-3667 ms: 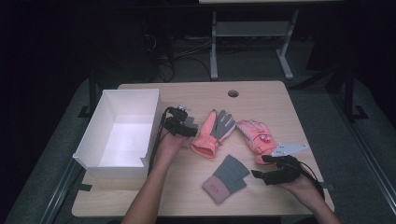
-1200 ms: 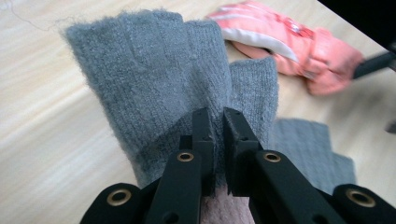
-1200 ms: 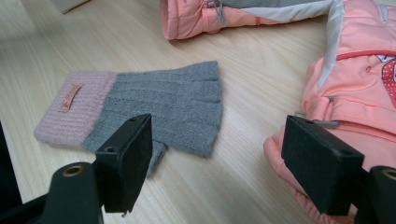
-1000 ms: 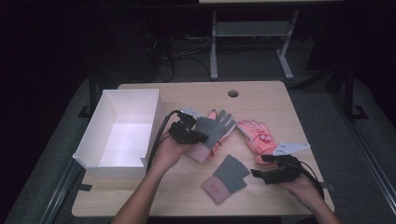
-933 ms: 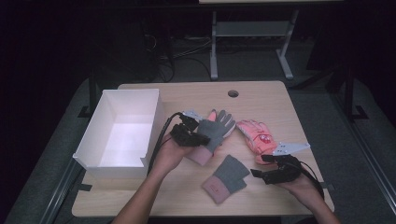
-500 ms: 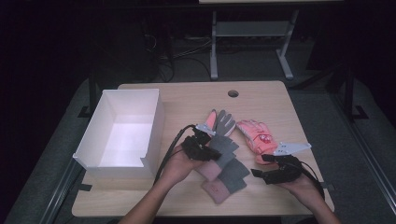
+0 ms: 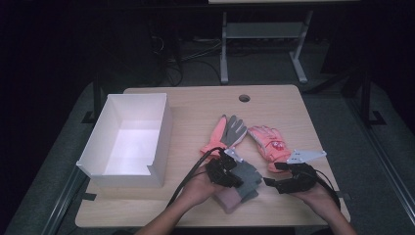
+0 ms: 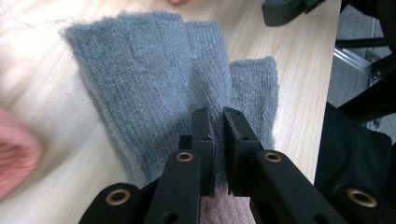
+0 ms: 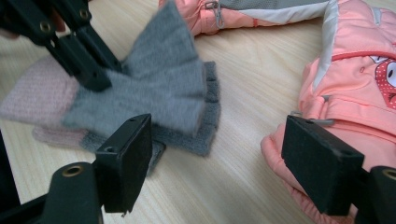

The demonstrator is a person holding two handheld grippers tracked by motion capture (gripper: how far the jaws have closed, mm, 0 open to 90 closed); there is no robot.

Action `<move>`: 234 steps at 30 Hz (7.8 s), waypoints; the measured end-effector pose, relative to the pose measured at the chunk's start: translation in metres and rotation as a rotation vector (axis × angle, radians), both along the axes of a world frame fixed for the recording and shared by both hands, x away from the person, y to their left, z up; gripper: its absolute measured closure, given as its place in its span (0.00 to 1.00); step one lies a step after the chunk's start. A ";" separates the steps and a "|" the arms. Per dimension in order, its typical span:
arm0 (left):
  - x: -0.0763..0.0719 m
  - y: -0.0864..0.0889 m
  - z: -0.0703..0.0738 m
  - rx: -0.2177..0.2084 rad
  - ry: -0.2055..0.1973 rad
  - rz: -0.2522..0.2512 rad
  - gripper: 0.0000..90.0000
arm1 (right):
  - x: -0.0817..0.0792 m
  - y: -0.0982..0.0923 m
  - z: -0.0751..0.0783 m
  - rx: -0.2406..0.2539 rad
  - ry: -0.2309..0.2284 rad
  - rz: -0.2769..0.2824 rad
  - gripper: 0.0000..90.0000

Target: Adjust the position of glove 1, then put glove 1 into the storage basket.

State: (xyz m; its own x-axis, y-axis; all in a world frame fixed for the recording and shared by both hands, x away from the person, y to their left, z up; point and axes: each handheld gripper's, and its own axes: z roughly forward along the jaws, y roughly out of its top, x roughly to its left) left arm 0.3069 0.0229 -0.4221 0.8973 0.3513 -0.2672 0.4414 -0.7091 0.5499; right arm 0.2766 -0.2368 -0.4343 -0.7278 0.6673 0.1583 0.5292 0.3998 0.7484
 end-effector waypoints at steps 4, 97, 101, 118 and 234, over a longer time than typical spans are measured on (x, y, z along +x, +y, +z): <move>0.001 -0.004 -0.007 0.016 -0.004 -0.006 0.92 | 0.000 -0.001 0.000 0.004 0.003 -0.005 0.27; 0.017 0.033 0.012 -0.026 0.096 0.072 0.74 | 0.000 0.016 0.002 0.016 -0.016 0.059 0.14; 0.020 0.043 0.022 -0.031 0.083 0.103 0.74 | 0.003 0.021 0.001 0.006 -0.007 0.065 0.11; 0.043 0.076 0.080 -0.093 0.027 0.194 0.74 | -0.001 0.032 -0.005 -0.044 0.001 0.088 0.11; 0.129 0.296 0.037 0.322 -0.047 0.881 0.23 | -0.004 0.030 -0.005 -0.052 -0.001 0.107 0.11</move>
